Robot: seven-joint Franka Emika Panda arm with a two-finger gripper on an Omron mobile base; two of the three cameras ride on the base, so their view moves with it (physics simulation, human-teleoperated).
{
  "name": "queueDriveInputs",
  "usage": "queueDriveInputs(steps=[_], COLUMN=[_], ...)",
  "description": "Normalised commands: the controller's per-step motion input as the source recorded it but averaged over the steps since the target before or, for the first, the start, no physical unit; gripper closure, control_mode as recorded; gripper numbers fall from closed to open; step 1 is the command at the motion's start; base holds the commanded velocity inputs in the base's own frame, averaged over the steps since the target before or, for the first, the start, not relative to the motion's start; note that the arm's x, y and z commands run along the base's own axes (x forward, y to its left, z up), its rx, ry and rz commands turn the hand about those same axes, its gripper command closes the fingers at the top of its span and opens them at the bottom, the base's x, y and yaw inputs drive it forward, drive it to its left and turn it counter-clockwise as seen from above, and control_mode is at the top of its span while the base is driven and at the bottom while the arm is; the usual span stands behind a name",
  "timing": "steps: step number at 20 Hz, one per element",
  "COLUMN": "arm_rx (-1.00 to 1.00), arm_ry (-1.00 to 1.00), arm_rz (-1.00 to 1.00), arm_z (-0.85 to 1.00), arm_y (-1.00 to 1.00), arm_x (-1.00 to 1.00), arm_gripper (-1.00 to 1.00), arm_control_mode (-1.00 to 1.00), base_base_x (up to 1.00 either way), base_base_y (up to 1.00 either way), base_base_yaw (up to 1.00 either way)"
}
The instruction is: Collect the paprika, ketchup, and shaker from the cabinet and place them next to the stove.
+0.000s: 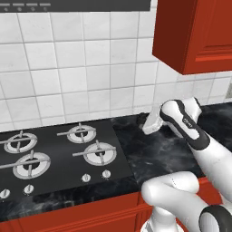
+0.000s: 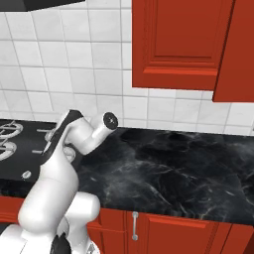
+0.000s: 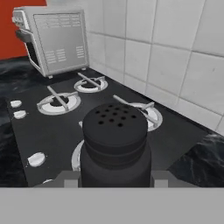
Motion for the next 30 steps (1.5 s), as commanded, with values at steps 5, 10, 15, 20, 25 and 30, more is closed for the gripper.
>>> queueDriveInputs(steps=[5, 10, 15, 20, 25, 30], arm_rx=[-0.08, 0.00, 0.00, -0.01, 0.00, 0.00], arm_ry=[0.08, 0.00, -0.05, 0.00, 0.00, 0.00], arm_rz=[0.02, 0.09, 0.05, 0.01, 0.03, 0.07], arm_z=[-0.41, -0.38, -0.39, -0.34, -0.36, -0.39], arm_y=[-0.04, -0.30, -0.08, 0.00, 0.00, 0.07], arm_x=[0.59, 0.58, 0.38, 0.46, 0.46, 0.35], arm_gripper=[1.00, 1.00, 1.00, 1.00, 1.00, 1.00], arm_control_mode=[-1.00, -1.00, -1.00, -1.00, -1.00, -1.00], base_base_x=[0.00, 0.00, 0.00, 0.00, 0.00, 0.00], base_base_y=[0.00, 0.00, 0.00, 0.00, 0.00, 0.00], base_base_yaw=[0.00, 0.00, 0.00, 0.00, 0.00, 0.00])
